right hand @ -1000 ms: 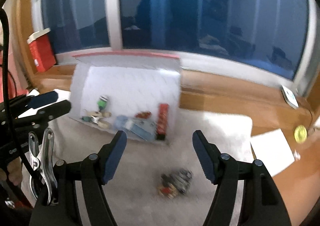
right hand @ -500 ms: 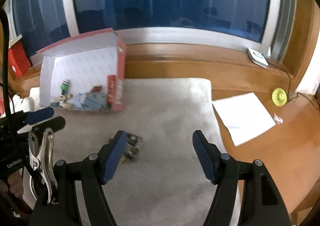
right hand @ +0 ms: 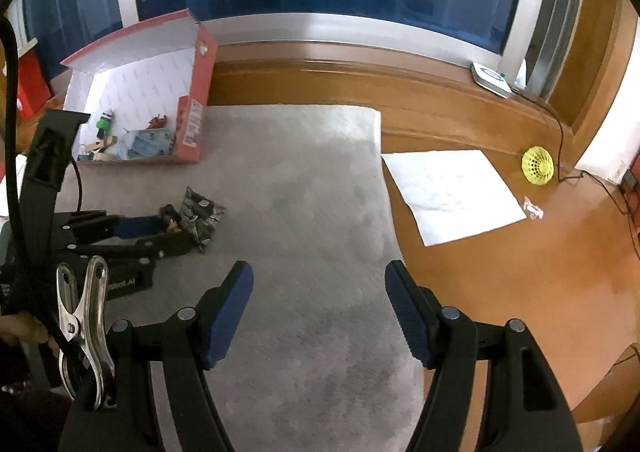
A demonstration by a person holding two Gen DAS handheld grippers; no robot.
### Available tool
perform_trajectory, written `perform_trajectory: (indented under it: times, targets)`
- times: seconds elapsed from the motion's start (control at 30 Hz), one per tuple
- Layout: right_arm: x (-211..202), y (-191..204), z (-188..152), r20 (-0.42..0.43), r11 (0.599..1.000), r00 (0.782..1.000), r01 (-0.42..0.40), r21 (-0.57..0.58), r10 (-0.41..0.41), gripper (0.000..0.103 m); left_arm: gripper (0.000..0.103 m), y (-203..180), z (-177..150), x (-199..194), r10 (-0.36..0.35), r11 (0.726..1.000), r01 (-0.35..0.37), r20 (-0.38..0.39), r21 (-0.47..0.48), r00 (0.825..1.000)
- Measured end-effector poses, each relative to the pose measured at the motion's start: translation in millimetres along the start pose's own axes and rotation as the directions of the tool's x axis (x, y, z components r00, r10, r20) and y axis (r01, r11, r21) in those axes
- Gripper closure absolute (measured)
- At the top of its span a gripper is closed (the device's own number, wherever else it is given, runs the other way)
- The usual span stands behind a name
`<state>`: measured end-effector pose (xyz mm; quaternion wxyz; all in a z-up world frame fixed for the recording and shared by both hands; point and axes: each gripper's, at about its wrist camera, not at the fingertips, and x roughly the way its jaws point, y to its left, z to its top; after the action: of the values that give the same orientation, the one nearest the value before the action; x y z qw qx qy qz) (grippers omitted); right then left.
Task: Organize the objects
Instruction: 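Grasp the Mickey figure with the left tool while the right grasps the patterned pouch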
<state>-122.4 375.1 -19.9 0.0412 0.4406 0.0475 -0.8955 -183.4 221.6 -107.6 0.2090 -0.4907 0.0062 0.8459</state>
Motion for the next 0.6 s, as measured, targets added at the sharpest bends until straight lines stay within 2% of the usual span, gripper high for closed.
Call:
perform_trajectory:
  times: [0.27,0.47,0.6]
  targets:
    - [9.6,15.7,8.4,-0.004,0.997,0.997,-0.080,-0.025,0.080,0.033,0.070,5.8,-4.1,-8.3,-0.014,1.000,0.014,0.007,-0.010,1.000]
    - [22.6,46.9,19.2,-0.020,0.975,0.979,-0.204,-0.088,0.203,0.033,0.070,35.4,-18.7,-28.4,0.067,0.994,-0.065,0.020,-0.092,0.998]
    - [42.2,66.6,28.2,-0.050,0.962,0.966,-0.256,-0.094,0.252,0.033,0.070,63.2,-34.7,-45.7,0.123,0.981,-0.118,0.019,-0.154,0.992]
